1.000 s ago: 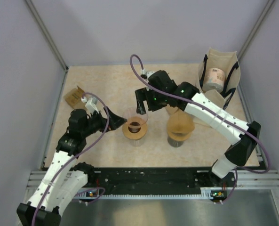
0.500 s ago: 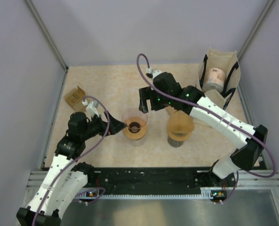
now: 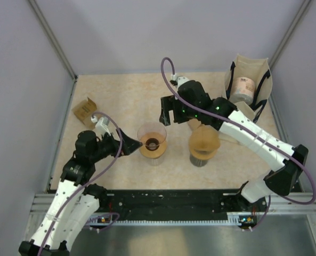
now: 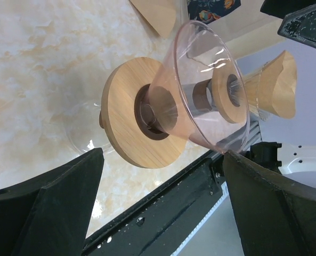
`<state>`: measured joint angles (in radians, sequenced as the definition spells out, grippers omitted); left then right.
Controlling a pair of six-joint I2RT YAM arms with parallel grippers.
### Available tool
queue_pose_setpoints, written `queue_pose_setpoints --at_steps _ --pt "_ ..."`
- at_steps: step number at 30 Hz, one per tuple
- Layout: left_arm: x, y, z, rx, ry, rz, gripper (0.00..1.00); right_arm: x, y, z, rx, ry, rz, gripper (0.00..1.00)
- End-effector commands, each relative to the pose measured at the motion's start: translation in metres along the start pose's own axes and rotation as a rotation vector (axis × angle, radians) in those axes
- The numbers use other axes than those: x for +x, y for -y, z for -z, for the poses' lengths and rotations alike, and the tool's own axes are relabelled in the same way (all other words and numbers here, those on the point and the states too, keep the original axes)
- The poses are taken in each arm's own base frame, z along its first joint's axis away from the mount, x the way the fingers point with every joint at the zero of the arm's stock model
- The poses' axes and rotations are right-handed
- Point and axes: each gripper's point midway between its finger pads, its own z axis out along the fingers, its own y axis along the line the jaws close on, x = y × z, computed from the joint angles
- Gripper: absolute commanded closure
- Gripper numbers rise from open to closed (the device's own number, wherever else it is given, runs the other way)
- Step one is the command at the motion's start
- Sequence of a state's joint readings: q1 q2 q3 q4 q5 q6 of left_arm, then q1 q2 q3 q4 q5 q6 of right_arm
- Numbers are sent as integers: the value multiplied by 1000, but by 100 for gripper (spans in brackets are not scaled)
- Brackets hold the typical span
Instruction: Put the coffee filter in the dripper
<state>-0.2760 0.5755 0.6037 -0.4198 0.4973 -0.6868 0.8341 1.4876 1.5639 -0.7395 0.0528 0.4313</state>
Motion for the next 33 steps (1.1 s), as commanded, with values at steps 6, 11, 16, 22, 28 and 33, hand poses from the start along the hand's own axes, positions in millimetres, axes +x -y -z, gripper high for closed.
queue_pose_setpoints --at_steps 6,11,16,22,28,33 --pt "-28 35 23 79 123 -76 1 -41 43 25 65 149 -81 8" --pt "-40 43 30 77 173 -109 1 -44 92 16 177 143 -76 1" --pt "-53 36 27 22 217 -98 1 -39 137 -8 161 62 -104 2" --pt "-81 -18 28 -272 375 4 1 -18 200 -51 244 -58 -111 4" --pt "-86 -54 25 -449 396 52 1 0 231 -94 249 -183 112 7" --pt "-84 -59 19 -453 381 39 1 4 251 -119 239 -229 201 6"
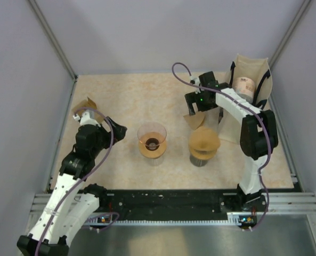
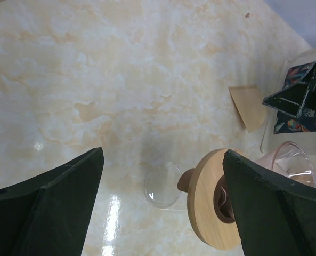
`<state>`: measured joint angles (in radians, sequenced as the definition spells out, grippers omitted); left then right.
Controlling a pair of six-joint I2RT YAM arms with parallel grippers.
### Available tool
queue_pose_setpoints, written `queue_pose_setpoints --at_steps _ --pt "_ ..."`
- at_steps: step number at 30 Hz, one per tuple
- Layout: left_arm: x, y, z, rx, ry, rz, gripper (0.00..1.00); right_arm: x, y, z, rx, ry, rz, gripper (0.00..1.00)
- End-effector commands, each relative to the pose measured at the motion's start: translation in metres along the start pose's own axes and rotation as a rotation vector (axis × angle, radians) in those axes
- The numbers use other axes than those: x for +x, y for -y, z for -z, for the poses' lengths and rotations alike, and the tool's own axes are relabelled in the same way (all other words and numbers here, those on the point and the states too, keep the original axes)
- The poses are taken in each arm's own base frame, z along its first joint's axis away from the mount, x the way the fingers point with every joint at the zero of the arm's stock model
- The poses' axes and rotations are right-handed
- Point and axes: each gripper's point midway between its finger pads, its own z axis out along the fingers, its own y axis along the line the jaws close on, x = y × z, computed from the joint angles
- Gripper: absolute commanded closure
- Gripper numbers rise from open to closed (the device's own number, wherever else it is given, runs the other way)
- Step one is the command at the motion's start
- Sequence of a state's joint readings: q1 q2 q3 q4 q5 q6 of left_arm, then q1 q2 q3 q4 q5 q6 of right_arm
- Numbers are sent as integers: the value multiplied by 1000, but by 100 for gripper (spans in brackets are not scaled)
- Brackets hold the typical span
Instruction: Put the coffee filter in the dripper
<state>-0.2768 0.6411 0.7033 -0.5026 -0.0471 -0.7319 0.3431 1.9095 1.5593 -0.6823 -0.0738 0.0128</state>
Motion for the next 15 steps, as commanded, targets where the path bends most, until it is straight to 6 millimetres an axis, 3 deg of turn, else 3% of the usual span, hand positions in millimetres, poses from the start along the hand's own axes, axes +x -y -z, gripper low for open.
queue_pose_setpoints --at_steps 1,4,10,15 --pt "-18 2 2 -10 75 -4 1 -38 8 -5 -19 89 179 6" --pt "-20 -1 4 -22 89 -20 1 -34 20 -23 -2 59 212 6" --pt "-20 -2 6 -16 98 -26 1 -43 35 -46 -66 62 67 8" --pt "-19 -6 4 -31 102 -28 1 -40 57 -66 42 44 48 8"
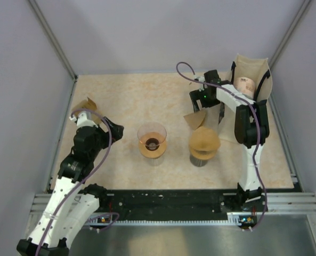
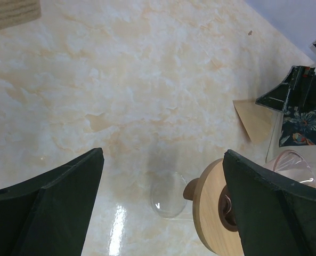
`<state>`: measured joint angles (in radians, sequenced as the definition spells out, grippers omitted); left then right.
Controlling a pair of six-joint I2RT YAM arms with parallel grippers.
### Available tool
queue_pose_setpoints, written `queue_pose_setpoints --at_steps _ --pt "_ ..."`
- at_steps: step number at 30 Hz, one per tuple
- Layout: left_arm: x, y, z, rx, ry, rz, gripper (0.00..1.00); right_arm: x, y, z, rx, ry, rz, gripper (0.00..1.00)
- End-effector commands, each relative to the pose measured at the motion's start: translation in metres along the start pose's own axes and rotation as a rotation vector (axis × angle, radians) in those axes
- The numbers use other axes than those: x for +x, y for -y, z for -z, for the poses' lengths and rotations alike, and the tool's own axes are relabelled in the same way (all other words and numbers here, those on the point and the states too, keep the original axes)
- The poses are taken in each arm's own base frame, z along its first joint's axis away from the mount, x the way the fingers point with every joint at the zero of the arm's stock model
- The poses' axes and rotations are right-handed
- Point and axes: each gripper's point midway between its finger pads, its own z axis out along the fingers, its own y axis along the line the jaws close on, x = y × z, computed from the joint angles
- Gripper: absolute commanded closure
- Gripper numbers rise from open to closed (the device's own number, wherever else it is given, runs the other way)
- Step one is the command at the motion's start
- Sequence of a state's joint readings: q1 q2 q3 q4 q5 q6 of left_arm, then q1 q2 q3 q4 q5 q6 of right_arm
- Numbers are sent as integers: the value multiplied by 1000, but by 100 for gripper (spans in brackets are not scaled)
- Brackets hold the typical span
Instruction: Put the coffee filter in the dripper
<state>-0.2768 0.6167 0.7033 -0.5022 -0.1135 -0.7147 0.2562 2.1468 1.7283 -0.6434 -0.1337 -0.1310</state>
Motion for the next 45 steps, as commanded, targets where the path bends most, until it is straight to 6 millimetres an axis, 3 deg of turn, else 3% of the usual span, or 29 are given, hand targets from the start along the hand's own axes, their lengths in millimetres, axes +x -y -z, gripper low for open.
queue_pose_setpoints --at_steps 1,14,19,26,29,45 --pt "-8 1 0 3 42 -11 1 -22 18 -7 80 57 -21 8" --pt "-8 -2 -1 2 56 -16 1 10 0 -30 0 -28 -123 17" --pt "-9 -2 -1 3 63 -16 1 12 -12 -29 -62 -27 -133 28" --pt "-8 -1 -2 5 55 -20 1 4 -14 -26 -61 -1 -195 60" --pt "-8 -2 -2 4 54 -22 1 6 -15 -26 -64 -5 -210 66" --pt "-3 1 -4 31 43 -25 1 30 -8 3 -8 -88 -161 59"
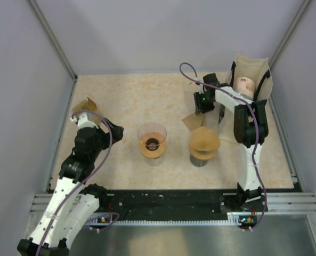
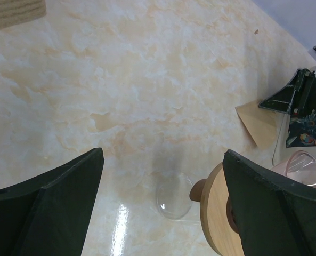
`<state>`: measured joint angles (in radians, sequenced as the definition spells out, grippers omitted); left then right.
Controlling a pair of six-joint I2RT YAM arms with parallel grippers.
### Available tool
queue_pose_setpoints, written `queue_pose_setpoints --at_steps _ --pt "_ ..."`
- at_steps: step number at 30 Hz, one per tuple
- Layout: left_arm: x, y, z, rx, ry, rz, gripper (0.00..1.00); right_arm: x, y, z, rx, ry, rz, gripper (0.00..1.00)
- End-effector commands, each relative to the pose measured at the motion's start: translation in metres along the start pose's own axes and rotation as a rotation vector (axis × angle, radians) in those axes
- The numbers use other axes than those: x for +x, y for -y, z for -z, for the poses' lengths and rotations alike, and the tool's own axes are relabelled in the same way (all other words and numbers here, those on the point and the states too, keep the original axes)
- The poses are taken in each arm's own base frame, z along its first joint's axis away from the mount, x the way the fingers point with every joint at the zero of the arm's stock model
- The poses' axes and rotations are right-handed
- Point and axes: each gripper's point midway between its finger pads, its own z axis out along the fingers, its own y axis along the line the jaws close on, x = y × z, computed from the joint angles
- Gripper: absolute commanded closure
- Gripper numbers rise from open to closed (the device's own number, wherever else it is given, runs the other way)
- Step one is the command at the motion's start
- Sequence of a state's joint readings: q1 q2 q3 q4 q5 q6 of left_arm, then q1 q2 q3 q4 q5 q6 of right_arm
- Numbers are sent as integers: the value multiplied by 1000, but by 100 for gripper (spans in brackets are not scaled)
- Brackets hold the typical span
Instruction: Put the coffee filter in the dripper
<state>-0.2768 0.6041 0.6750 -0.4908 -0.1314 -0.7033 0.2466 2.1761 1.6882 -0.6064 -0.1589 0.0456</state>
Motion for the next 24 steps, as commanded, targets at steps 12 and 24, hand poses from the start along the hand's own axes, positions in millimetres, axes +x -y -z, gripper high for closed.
queue_pose_setpoints --at_steps 12,24 --pt "-1 12 -6 66 7 -19 1 31 -15 24 -58 -105 -55 60" --pt "-2 12 -5 70 9 -20 1 25 -27 35 -114 -71 -137 100"
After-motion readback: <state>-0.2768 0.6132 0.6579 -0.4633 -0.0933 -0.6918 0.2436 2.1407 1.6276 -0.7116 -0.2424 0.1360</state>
